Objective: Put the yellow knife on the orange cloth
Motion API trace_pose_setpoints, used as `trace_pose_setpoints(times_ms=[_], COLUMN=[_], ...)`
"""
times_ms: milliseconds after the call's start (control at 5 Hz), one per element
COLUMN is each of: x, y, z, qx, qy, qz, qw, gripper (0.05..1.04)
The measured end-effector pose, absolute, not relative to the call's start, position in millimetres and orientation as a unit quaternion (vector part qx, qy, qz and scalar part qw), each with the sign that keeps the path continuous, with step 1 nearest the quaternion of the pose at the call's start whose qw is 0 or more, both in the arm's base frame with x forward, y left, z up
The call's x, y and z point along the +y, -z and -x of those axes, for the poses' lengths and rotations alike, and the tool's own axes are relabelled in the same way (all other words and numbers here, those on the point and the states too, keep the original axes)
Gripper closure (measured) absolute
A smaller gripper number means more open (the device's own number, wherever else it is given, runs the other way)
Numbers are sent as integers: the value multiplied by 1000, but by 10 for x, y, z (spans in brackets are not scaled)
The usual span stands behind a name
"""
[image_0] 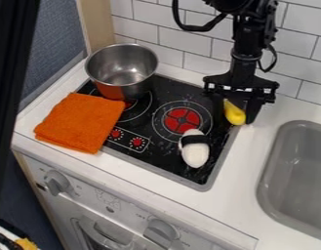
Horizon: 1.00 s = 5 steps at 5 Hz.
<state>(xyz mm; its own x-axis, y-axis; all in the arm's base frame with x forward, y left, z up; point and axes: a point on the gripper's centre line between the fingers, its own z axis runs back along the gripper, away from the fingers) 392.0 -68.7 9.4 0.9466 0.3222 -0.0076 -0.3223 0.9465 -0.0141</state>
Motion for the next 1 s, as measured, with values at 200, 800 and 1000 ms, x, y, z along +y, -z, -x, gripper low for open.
trace_pose_setpoints(times_ms=[200, 800, 1000], x=[-675, -621, -520], y=[-99, -606, -866], z=[-3914, -3669, -3633], qx=[-11, -71, -94], qy=[-135, -82, -20], qz=[-18, -4, -9], qw=[991, 994, 995], gripper=[522, 524, 524])
